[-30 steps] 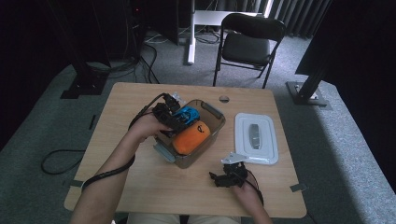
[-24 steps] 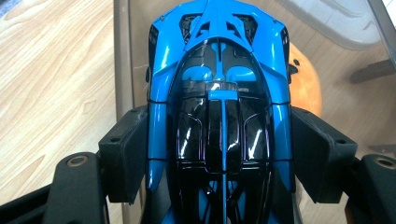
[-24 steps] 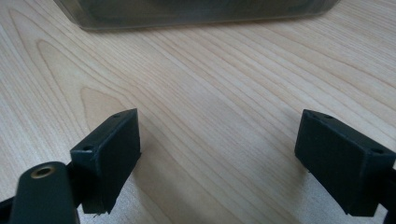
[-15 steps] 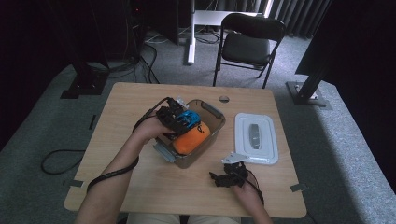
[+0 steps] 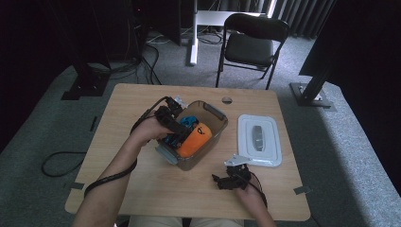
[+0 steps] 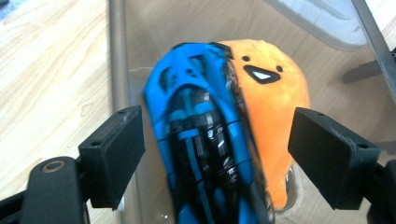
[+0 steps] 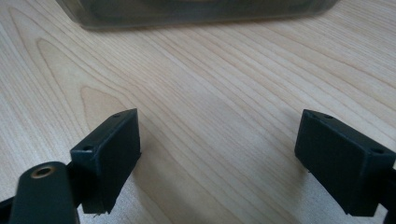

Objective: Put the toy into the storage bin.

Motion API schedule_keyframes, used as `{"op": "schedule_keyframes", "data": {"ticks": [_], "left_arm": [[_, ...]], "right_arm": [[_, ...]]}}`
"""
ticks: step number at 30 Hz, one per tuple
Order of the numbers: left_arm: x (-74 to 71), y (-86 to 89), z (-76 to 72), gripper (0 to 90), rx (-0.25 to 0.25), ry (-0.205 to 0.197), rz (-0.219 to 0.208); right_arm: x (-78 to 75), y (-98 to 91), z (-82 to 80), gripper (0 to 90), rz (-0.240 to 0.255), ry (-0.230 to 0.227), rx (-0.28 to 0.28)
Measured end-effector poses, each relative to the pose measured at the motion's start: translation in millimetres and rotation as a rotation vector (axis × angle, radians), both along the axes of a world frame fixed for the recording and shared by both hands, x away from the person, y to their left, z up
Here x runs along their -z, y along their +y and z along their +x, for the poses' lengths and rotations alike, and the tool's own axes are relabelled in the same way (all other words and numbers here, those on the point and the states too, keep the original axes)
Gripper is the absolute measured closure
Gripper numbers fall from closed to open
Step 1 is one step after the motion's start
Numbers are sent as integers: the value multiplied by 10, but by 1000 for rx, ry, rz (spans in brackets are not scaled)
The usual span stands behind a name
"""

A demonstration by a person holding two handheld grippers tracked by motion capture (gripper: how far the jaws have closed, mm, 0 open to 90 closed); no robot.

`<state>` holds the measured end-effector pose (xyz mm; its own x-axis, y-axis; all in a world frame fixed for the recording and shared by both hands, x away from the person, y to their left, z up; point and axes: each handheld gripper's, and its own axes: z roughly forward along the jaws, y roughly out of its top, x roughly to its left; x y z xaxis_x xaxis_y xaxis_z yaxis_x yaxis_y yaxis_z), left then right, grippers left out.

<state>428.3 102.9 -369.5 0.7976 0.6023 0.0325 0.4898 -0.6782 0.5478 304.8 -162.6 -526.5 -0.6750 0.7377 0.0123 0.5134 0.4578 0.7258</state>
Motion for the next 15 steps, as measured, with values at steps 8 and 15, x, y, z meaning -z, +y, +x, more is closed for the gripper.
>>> {"op": "schedule_keyframes", "data": {"ticks": [8, 15], "left_arm": [[-74, 178, -15, 23, -31, -10, -36], [-102, 381, -37, 24, -51, -79, -66]], "right_arm": [[0, -3, 4, 137, 4, 2, 0], [0, -2, 7, 137, 4, 1, 5]]}}
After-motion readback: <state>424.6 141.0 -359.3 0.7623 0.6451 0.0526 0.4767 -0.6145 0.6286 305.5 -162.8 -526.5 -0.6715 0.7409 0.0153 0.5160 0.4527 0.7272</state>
